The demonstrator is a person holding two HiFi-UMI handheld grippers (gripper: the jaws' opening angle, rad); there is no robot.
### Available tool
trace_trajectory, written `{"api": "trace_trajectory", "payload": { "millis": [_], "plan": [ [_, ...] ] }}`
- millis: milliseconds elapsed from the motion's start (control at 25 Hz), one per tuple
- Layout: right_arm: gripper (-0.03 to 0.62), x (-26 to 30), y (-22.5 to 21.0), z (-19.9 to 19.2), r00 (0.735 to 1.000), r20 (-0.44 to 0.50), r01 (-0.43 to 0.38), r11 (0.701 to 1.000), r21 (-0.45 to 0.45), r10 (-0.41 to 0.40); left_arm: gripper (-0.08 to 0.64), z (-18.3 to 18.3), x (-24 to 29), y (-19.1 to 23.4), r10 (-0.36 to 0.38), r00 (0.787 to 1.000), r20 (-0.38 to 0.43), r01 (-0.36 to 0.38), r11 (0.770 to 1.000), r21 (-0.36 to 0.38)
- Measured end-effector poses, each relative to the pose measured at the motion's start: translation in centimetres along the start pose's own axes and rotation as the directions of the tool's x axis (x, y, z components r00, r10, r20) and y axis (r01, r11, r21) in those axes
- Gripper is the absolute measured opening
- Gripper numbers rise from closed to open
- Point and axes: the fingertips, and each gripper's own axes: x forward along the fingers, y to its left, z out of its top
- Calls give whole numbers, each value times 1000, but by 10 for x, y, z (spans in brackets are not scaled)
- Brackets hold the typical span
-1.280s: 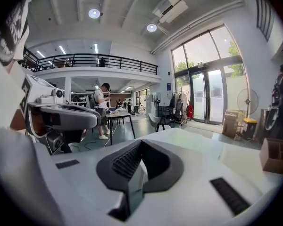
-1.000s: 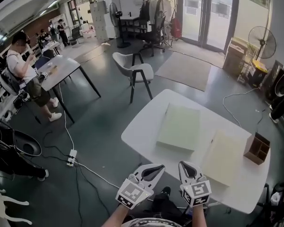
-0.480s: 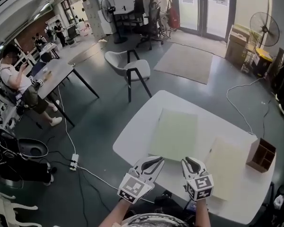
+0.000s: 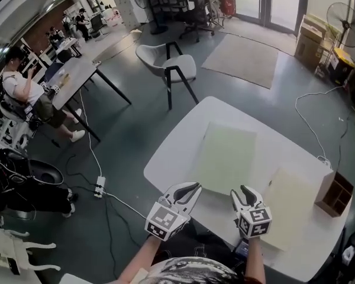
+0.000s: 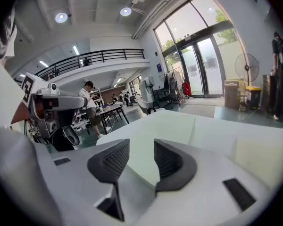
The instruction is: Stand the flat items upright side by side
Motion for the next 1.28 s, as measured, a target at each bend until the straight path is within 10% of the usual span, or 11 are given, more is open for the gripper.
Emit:
{"api": "trace_trajectory", "payload": {
  "millis": [200, 520, 1280],
  "plan": [
    [305, 25, -26, -17, 999, -31, 31, 991, 131, -27, 118, -31, 18, 17, -52, 994, -98, 50, 998, -27],
    [385, 66, -70, -43, 990, -109, 120, 936, 330, -88, 312, -88, 63, 51, -208, 949, -239, 177, 974, -144],
    [420, 82, -79, -74, 975, -197, 187, 850, 493, -100, 362, -164, 127, 96, -494, 819, -292, 345, 830, -438]
  ]
}}
